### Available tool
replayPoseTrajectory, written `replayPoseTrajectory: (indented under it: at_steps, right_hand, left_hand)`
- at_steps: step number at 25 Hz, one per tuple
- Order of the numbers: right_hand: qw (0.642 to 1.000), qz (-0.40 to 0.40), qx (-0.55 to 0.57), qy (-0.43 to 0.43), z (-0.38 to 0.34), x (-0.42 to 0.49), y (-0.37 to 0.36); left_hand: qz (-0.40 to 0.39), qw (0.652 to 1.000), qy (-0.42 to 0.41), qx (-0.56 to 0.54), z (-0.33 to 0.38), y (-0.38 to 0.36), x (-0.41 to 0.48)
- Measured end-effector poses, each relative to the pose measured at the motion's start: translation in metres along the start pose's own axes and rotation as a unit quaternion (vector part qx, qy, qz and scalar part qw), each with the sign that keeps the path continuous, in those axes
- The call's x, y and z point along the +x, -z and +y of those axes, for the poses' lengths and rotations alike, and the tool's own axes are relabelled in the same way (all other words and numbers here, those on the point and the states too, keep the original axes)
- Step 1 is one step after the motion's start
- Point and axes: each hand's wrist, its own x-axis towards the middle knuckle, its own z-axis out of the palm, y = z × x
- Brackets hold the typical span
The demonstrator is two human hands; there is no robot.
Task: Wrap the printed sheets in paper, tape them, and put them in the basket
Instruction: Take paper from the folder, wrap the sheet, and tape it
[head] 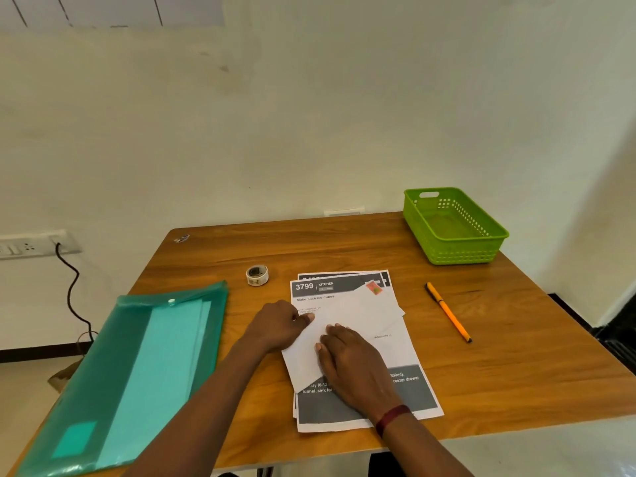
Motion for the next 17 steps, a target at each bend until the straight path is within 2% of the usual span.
replayPoseTrajectory:
  at_steps: [2,5,7,9,11,12,15,16,17]
  right_hand:
    - [0.998,0.041,0.046,-0.006,0.001,0.000,0.003]
    - [0.988,0.114,0.102,-0.037,0.003,0.003,0.010]
    - [0.973,0.162,0.138,-0.094,0.002,0.007,0.018]
    - [0.942,0.182,0.204,-0.195,-0.003,0.013,0.033]
    - [0.895,0.128,0.296,-0.307,-0.006,0.017,0.047]
    - [0.860,0.080,0.352,-0.359,-0.005,0.020,0.052]
    - [0.716,-0.043,0.519,-0.465,-0.001,0.027,0.066]
    - [0.692,-0.051,0.544,-0.472,0.003,0.028,0.070]
    - [0.694,-0.040,0.544,-0.470,0.008,0.029,0.074]
  left_hand:
    - [-0.021,0.996,0.014,-0.090,0.002,0.006,-0.005]
    - [-0.006,0.977,0.037,-0.210,0.005,0.018,-0.013]
    - [0.018,0.962,0.048,-0.268,0.007,0.027,-0.015]
    - [0.047,0.943,0.069,-0.322,0.014,0.034,-0.017]
    - [0.081,0.918,0.084,-0.379,0.027,0.035,-0.018]
    - [0.100,0.907,0.089,-0.400,0.035,0.033,-0.018]
    - [0.167,0.902,0.079,-0.389,0.060,0.014,-0.011]
    - [0.189,0.904,0.081,-0.374,0.071,0.007,-0.008]
    - [0.211,0.905,0.082,-0.361,0.083,0.000,-0.006]
